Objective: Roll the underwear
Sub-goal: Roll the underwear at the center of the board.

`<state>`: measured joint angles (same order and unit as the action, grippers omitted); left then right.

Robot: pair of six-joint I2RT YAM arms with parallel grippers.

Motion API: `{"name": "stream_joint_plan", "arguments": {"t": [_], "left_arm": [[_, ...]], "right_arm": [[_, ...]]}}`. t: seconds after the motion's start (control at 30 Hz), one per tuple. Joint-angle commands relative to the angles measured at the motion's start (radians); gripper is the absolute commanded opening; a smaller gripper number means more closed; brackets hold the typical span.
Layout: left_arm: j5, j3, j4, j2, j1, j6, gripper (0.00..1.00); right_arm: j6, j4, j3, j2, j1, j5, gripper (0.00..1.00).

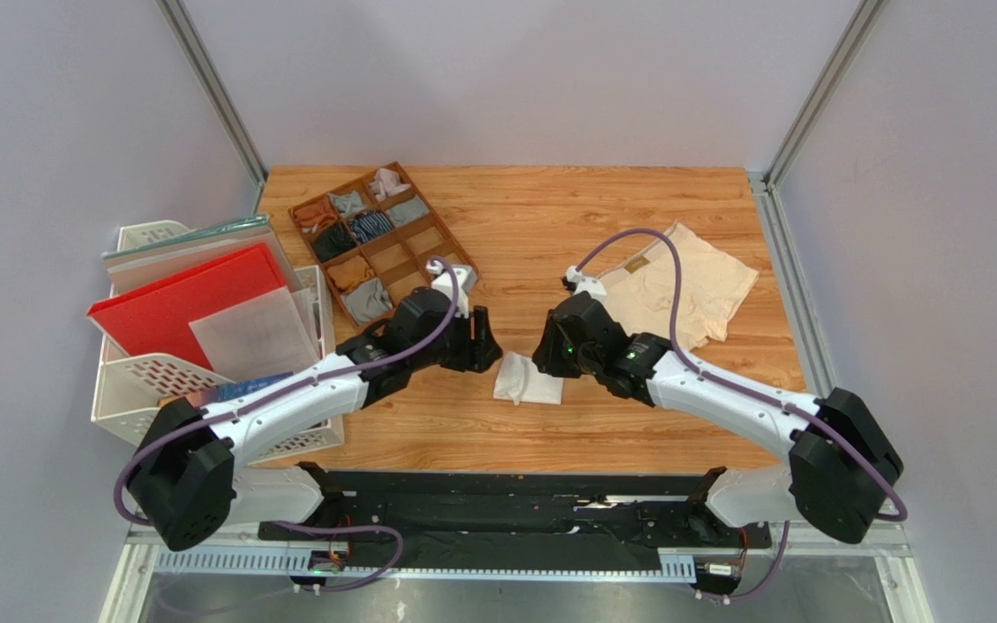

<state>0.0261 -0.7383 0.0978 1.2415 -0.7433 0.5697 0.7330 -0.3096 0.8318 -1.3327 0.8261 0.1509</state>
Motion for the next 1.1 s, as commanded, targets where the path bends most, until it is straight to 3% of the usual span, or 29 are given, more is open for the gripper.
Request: {"name": "stream_joint_plan", "arguments": {"t": [0.0, 0.2, 0.43, 1.07], "left_arm": [[-0.011, 0.054, 0.039, 0.004, 0.084, -0.008, 0.62], [0.032, 0.092, -0.038, 0.056, 0.122, 0.021, 0.60], [0.075, 0.116, -0.092, 0.113, 0.122, 0.039, 0.59], [0.225, 0.131, -0.302, 0.285, 0.119, 0.099, 0.57]], "right_arm": [[-0.024, 0.079, 0.096, -0.097, 0.045, -0.053, 0.24], [-0.023, 0.109, 0.170, -0.239, 0.064, -0.119, 0.22], [-0.007, 0.080, 0.171, -0.302, 0.064, -0.065, 0.21], [0.013, 0.049, 0.067, -0.258, 0.035, 0.019, 0.21]]}}
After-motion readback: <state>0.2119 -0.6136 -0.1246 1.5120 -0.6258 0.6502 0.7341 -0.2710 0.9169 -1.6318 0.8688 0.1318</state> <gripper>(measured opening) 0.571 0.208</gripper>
